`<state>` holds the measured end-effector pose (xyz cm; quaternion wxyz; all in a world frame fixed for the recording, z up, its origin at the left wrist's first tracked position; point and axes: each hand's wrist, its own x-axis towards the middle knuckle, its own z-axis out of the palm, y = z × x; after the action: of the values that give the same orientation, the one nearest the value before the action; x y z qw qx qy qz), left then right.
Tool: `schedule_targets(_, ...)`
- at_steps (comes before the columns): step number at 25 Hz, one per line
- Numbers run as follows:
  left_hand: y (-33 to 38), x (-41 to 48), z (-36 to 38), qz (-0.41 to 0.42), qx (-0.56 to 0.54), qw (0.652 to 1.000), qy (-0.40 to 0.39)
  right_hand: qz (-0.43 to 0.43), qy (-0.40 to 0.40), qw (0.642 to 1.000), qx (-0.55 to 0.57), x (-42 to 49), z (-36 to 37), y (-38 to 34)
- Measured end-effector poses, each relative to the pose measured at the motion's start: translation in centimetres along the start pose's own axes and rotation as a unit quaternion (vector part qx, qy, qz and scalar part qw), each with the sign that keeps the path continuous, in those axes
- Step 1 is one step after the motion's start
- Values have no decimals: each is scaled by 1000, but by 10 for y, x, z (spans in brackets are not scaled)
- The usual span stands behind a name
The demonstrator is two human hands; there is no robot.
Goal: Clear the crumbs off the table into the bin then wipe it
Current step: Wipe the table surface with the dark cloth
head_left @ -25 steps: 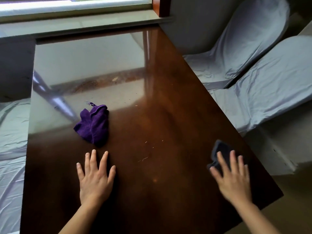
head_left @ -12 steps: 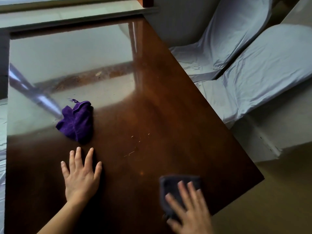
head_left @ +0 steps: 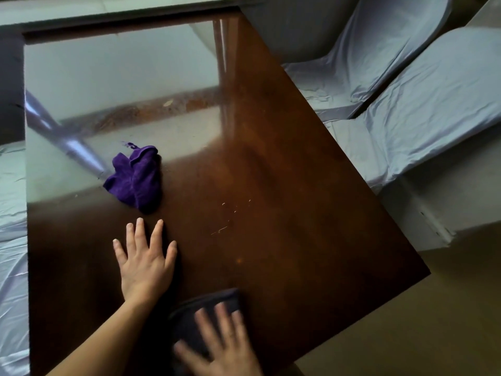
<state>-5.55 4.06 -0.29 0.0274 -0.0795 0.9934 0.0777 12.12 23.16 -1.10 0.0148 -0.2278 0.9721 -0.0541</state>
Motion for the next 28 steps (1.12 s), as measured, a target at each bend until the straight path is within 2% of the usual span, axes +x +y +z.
schedule_targets(2, -1, 1, 0, 5, -1, 1000, 4, -56, -35, 997, 40, 12, 3, -16)
schedule_targets(4, 0, 1, -1, 6, -1, 1000, 3, -37, -30, 997, 57, 15, 0, 14)
schedule_targets(7, 3, 1, -2, 1, 2, 1000, -3, 116, 27, 992, 36, 44, -25, 121)
schedule_targets(10, 3, 2, -3, 1, 17, 1000, 2, 267, -39, 963, 10, 107, -54, 223)
schedule_targets(13, 4, 0, -1, -1, 23, 1000, 8, 349, -70, 933, 48, 174, -60, 254)
schedule_targets(15, 3, 1, -1, 0, 23, 1000, 14, 301, -66, 949, 67, 195, -61, 240)
schedule_targets(17, 2, 1, -1, -2, 26, 1000, 13, 192, -68, 978, 48, 178, -55, 217)
schedule_targets(19, 3, -2, -1, -1, 23, 1000, 12, 112, -66, 991, 23, 128, -47, 192)
schedule_targets(23, 4, 0, -4, -5, 17, 1000, 10, 39, -83, 996, 5, 33, -30, 157)
schedule_targets(25, 4, 0, -3, -6, 22, 1000, 10, 48, -81, 996, 4, 47, -32, 173)
schedule_targets(28, 5, 1, -3, -5, 27, 1000, 12, 178, -31, 983, 3, 132, -46, 200)
